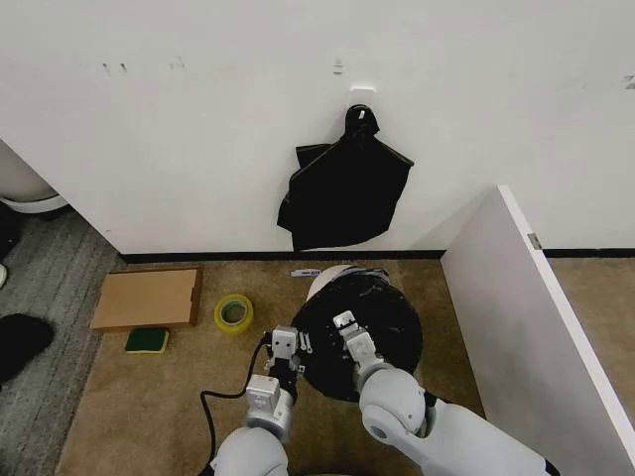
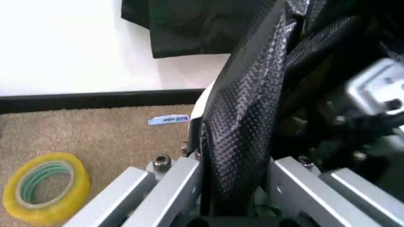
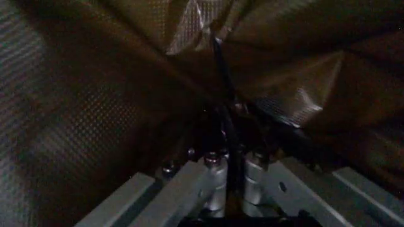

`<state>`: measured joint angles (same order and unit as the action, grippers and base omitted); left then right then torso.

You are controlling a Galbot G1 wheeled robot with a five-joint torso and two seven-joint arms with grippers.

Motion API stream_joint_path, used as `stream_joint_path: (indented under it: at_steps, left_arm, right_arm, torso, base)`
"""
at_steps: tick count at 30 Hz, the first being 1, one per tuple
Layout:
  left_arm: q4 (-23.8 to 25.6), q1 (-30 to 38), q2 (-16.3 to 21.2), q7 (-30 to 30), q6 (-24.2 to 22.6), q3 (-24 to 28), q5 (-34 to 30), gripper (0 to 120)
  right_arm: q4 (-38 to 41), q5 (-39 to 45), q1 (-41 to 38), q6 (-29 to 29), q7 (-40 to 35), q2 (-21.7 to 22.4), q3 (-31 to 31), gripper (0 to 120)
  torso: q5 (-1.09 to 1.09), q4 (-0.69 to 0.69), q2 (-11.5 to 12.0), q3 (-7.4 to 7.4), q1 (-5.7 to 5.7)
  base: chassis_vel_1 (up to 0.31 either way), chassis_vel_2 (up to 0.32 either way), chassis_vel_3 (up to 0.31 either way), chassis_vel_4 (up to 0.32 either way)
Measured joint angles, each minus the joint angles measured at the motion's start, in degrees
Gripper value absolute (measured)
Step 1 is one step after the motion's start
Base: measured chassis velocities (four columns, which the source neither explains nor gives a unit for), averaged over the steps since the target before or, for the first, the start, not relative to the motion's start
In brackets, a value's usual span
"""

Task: Place the garbage bag over the trash bin.

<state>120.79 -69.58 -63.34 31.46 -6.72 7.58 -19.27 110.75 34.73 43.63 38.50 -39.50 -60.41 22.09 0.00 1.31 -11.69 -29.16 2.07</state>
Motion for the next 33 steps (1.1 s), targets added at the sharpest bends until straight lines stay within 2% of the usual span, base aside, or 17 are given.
stream_joint_path:
  at_steps: [33]
  left_arm:
    - [3.83, -1.92, 2.02, -1.91, 0.77, -0.25, -1.74, 0]
  right_arm:
    - [-8.05, 0.0, -3.62, -1.97, 0.74, -1.7, 0.58, 0]
  torso:
    - [0.0, 0.0, 0.0, 0.0, 0.0]
  base:
    - [0.0, 0.0, 0.0, 0.0]
